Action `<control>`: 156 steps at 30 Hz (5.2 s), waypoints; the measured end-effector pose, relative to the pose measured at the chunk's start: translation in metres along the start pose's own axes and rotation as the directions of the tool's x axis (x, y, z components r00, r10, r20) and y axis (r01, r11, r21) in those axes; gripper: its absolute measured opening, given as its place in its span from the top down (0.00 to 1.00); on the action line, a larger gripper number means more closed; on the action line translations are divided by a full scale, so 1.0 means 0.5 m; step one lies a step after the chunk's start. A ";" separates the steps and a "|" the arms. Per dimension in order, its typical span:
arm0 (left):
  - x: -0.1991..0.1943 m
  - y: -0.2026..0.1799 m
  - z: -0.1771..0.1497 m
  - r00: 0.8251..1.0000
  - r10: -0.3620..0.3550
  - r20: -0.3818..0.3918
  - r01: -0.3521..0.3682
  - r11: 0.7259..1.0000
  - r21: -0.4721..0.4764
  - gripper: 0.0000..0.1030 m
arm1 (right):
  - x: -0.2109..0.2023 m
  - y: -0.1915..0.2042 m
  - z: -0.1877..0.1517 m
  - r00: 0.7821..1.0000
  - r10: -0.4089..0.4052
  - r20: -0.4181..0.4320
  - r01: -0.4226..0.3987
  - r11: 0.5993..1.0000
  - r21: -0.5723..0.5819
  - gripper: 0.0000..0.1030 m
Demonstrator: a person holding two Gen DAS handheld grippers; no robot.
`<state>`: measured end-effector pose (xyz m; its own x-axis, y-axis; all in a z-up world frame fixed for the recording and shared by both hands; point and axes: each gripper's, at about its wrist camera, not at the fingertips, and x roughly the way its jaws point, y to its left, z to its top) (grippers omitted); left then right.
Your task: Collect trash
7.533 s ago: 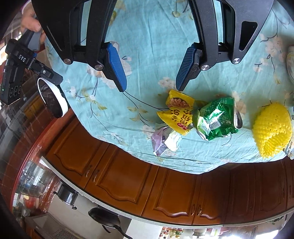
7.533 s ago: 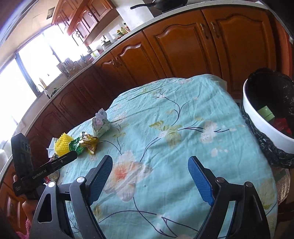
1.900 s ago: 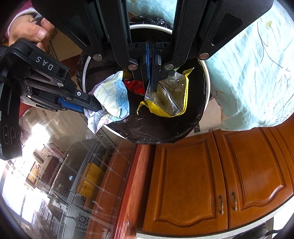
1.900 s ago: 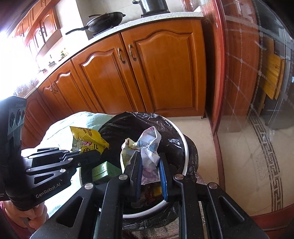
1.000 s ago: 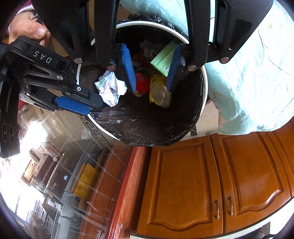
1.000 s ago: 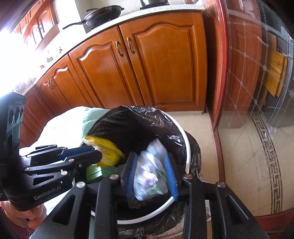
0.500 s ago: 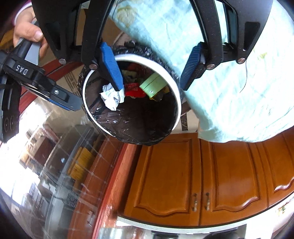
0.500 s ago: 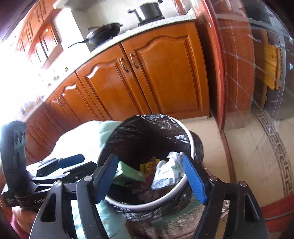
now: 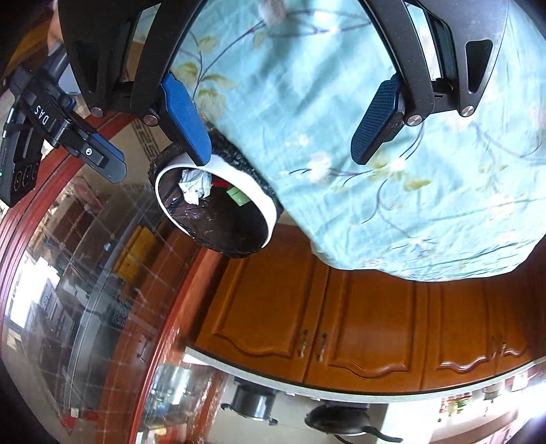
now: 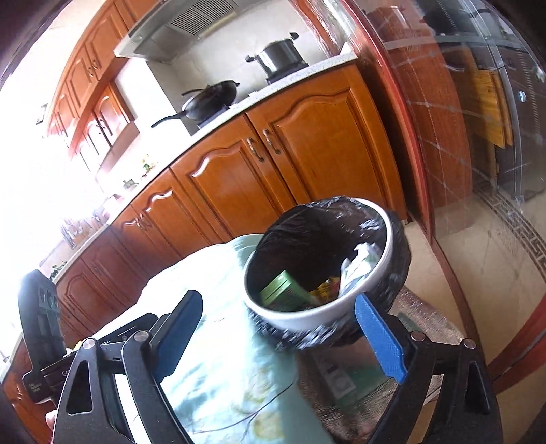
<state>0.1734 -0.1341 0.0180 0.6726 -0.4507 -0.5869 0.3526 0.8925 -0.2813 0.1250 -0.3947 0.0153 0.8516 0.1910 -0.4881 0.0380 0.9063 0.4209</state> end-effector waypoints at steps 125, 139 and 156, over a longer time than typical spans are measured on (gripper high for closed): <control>-0.242 0.076 -0.232 0.903 0.353 0.245 -0.371 0.928 0.027 0.00 | -0.107 0.218 -0.244 0.991 -0.017 0.129 0.066 0.922 -0.383 0.00; -0.239 0.076 -0.233 0.904 0.350 0.244 -0.369 0.929 0.033 0.00 | -0.107 0.218 -0.244 0.992 -0.017 0.128 0.065 0.922 -0.383 0.00; -0.235 0.092 -0.230 0.913 0.340 0.224 -0.355 0.935 0.027 0.00 | -0.105 0.222 -0.245 0.993 -0.019 0.116 0.062 0.923 -0.379 0.00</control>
<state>0.0358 -0.0380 -0.0136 0.8800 -0.1120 -0.4616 0.1085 0.9935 -0.0342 0.0205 -0.2581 -0.0060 0.9058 0.1288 -0.4037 -0.1105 0.9915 0.0684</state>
